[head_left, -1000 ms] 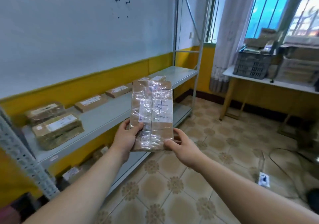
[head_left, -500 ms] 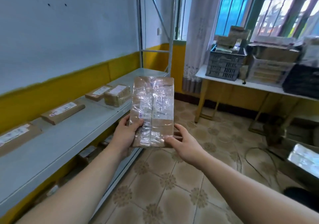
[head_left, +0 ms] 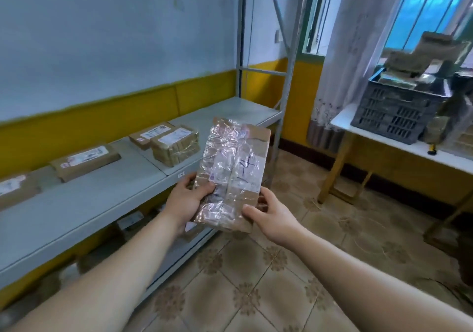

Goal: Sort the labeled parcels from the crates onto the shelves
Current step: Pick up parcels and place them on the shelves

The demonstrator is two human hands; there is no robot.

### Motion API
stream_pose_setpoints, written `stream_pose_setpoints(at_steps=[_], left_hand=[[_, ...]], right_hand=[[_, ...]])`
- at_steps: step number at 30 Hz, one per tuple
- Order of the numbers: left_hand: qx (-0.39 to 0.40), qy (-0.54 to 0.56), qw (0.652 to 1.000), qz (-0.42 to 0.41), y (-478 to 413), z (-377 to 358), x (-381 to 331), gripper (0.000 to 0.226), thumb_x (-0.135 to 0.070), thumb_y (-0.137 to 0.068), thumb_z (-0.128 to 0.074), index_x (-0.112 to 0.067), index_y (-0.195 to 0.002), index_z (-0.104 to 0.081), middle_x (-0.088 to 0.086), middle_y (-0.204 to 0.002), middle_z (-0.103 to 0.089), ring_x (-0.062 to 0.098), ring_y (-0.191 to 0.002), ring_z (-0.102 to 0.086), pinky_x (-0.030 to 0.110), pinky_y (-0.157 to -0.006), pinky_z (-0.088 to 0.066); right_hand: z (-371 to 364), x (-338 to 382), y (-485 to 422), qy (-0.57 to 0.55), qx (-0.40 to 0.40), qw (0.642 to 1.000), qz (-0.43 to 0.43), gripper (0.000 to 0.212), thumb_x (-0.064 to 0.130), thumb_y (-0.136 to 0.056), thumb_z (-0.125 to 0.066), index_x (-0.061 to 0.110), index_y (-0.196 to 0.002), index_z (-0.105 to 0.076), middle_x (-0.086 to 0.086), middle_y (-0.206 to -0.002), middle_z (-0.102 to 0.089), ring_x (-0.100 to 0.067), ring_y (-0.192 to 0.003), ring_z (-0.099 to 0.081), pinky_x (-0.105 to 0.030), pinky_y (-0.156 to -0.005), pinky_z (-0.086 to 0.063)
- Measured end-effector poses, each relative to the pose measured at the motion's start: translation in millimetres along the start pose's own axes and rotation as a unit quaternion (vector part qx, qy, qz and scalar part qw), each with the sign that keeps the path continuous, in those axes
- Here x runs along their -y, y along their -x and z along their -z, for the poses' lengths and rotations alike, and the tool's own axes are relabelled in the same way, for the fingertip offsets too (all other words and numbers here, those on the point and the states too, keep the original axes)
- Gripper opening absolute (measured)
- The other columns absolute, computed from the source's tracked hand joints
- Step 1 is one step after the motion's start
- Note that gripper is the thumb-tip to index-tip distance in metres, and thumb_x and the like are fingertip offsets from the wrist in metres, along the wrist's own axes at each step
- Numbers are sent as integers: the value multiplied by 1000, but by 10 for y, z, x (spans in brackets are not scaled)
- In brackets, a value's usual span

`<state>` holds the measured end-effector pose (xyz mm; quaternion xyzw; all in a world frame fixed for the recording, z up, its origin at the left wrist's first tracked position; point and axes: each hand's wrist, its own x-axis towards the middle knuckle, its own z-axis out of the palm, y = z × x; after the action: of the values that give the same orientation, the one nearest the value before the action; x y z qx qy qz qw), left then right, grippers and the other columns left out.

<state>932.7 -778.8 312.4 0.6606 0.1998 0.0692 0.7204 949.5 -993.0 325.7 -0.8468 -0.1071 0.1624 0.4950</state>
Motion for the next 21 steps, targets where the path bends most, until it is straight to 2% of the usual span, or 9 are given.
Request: stream_pose_setpoints(at_steps=[4, 8, 12, 14, 17, 21], left_hand=[[-95, 9, 995, -10, 19, 457, -62, 54, -17, -84, -73, -14, -133, -51, 8, -105, -70, 16, -72, -73, 26, -57, -53], [-187, -2, 982, -5, 120, 1119, -79, 50, -19, -86, -72, -14, -132, -52, 4, -95, -70, 10, -68, -70, 22, -57, -51], [-259, 20, 966, -7, 240, 1801, -59, 40, -18, -90, -68, -18, -125, -50, -5, -89, -64, 8, -68, -64, 17, -47, -49], [-288, 36, 957, -1, 287, 2177, -35, 36, -18, -90, -67, -20, -121, -48, -6, -88, -62, 8, -69, -62, 15, -43, -47], [-326, 54, 944, 20, 308, 2821, 34, 41, -20, -88, -70, -16, -124, -51, -1, -93, -68, 16, -72, -68, 23, -50, -51], [-370, 76, 925, 40, 273, 3650, 198, 40, -22, -86, -72, -21, -120, -51, -1, -93, -69, 17, -76, -69, 26, -58, -50]], right_hand=[[-371, 234, -387, 5, 73, 997, 28, 68, 50, -87, -66, 32, -146, -38, 14, -125, -62, -8, -110, -61, -34, -101, -49], [-954, 537, -576, 30, 155, 986, 60, 76, 54, -87, -64, 30, -151, -31, 11, -136, -55, -11, -119, -57, -32, -103, -46], [-1625, 867, -732, 65, 218, 969, 93, 73, 53, -88, -63, 29, -149, -32, 10, -128, -55, -12, -116, -55, -31, -102, -44], [-2011, 1028, -816, 73, 244, 962, 97, 81, 56, -86, -64, 28, -153, -27, 6, -136, -53, -14, -119, -53, -29, -100, -44], [-2653, 1285, -933, 92, 287, 947, 108, 84, 59, -87, -63, 30, -154, -22, 6, -140, -45, -13, -116, -50, -25, -88, -41], [-3526, 1576, -1094, 107, 325, 934, 100, 82, 55, -89, -61, 30, -155, -20, 2, -149, -40, -16, -125, -48, -26, -89, -41]])
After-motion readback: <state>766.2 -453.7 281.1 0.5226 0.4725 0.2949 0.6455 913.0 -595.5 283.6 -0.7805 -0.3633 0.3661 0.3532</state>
